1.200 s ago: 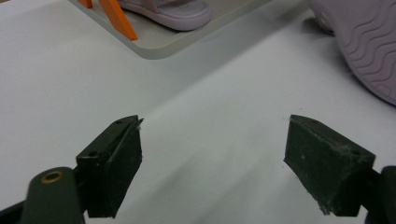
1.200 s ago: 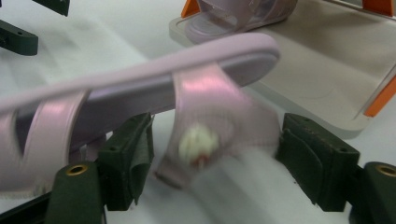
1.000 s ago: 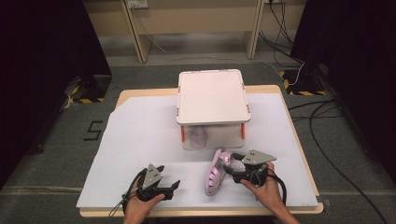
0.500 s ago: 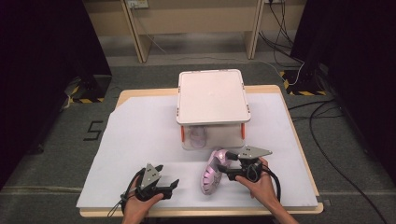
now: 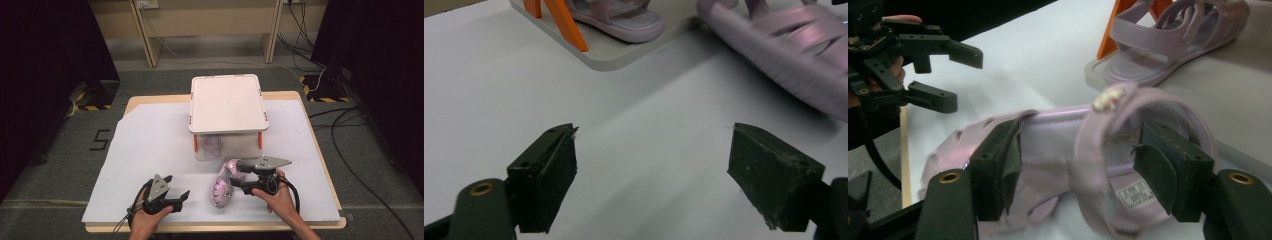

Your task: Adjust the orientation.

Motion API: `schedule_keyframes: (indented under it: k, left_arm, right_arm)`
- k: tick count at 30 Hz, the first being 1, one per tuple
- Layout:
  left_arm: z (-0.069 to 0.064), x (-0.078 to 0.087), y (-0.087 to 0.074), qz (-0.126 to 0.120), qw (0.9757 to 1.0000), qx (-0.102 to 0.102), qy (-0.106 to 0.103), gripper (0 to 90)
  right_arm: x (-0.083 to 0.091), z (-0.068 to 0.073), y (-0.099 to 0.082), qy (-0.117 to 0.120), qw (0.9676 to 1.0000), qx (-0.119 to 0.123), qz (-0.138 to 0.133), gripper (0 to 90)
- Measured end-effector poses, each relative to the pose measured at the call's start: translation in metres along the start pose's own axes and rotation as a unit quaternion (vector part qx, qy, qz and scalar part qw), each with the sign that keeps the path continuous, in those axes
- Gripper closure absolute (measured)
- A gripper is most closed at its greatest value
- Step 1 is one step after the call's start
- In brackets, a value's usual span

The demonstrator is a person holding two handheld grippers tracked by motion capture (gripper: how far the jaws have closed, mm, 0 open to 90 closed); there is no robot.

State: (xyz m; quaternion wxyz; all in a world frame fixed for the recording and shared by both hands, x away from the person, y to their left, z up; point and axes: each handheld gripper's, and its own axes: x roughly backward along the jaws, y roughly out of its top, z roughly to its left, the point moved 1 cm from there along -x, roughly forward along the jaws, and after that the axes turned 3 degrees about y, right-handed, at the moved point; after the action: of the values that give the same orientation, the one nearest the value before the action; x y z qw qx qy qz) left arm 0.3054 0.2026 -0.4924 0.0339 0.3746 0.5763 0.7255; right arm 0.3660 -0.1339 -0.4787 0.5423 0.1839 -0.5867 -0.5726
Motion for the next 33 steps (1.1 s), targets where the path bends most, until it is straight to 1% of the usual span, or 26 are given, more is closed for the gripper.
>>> schedule_keyframes:
  k: [2,3,5,6,7,8,9,12,14,17,19,20,21,22,23,24,26,27,28,29,30,31,32,33]
  left_arm:
    - [0.0,-0.001,0.0,0.002,1.0,0.0,0.0,18.9]
    - [0.0,-0.001,0.0,0.002,1.0,0.0,0.0,19.0]
    - [-0.001,-0.001,0.0,0.002,1.0,0.001,-0.001,19.0]
    - [-0.001,-0.001,0.0,0.002,1.0,0.001,-0.001,19.0]
    - [0.0,0.0,0.0,0.001,1.0,0.0,0.001,19.0]
    - [0.0,0.0,0.0,0.001,1.0,0.0,0.001,19.0]
    - [0.001,0.0,0.0,0.0,1.0,0.001,0.001,18.9]
    - [0.001,0.0,-0.001,0.002,1.0,0.001,0.0,18.9]
    - [0.0,-0.001,-0.001,0.003,1.0,0.0,0.0,18.9]
    - [0.0,0.0,-0.001,0.005,1.0,-0.001,-0.003,18.9]
    - [0.0,-0.001,-0.001,0.003,1.0,-0.001,-0.002,18.9]
    - [0.0,-0.001,-0.001,0.003,1.0,0.0,-0.002,18.9]
    - [0.0,-0.001,-0.001,0.003,1.0,0.0,-0.001,18.9]
    - [0.0,-0.001,-0.001,0.004,1.0,0.0,-0.001,18.9]
    - [0.0,0.0,-0.001,0.005,1.0,-0.001,-0.001,18.9]
    - [0.001,0.0,-0.001,0.004,1.0,-0.001,0.0,18.9]
    - [0.001,0.0,-0.001,0.003,1.0,-0.001,0.0,19.0]
    - [0.001,0.0,-0.001,0.002,1.0,0.0,-0.001,18.9]
    - [0.0,0.0,-0.001,0.003,1.0,-0.001,-0.001,19.0]
    - [0.001,0.0,-0.001,0.003,1.0,-0.002,0.0,19.0]
    - [0.001,0.0,-0.001,0.003,1.0,-0.002,0.0,18.9]
    - [0.001,0.0,-0.001,0.003,1.0,-0.002,0.0,19.0]
    - [0.0,0.0,-0.001,0.003,1.0,-0.002,0.0,19.0]
    - [0.0,0.0,-0.001,0.004,1.0,-0.002,0.0,19.0]
  right_arm:
    - [-0.004,0.002,-0.001,0.004,0.9996,0.023,0.017,35.1]
    - [-0.007,0.004,0.0,0.0,0.9991,0.042,0.011,34.8]
    - [-0.01,0.007,0.004,-0.017,0.9966,0.074,0.032,36.2]
    - [-0.01,0.007,0.004,-0.017,0.9966,0.074,0.032,36.2]
    - [-0.014,0.011,0.008,-0.027,0.9941,0.096,0.042,36.1]
    - [-0.014,0.011,0.008,-0.027,0.9941,0.096,0.042,36.1]
    - [-0.016,0.013,0.011,-0.029,0.9925,0.109,0.048,37.1]
    - [-0.017,0.012,0.012,-0.027,0.9923,0.112,0.044,38.4]
    - [-0.018,0.011,0.011,-0.029,0.9917,0.118,0.043,38.9]
    - [-0.02,0.011,0.011,-0.029,0.9909,0.123,0.047,40.1]
    - [-0.021,0.012,0.01,-0.035,0.9881,0.141,0.05,45.3]
    - [-0.021,0.011,0.01,-0.038,0.9863,0.152,0.053,49.0]
    - [-0.02,0.012,0.011,-0.038,0.9849,0.158,0.06,54.5]
    - [-0.02,0.013,0.011,-0.033,0.9849,0.157,0.065,56.5]
    - [-0.019,0.015,0.012,-0.025,0.9844,0.161,0.066,60.9]
    - [-0.019,0.019,0.012,-0.017,0.9842,0.163,0.067,59.9]
    - [-0.017,0.028,0.013,-0.028,0.9791,0.183,0.085,64.0]
    - [-0.015,0.032,0.014,-0.033,0.9785,0.184,0.087,67.0]
    - [-0.013,0.035,0.014,-0.026,0.9805,0.175,0.085,71.0]
    - [-0.009,0.038,0.014,-0.023,0.9802,0.176,0.087,73.0]
    - [-0.009,0.038,0.014,-0.023,0.9802,0.176,0.087,73.0]
    - [-0.003,0.045,0.013,-0.001,0.9842,0.153,0.089,72.4]
    - [-0.002,0.047,0.011,0.003,0.985,0.146,0.092,71.6]
    - [0.0,0.049,0.009,0.013,0.9862,0.139,0.09,71.0]
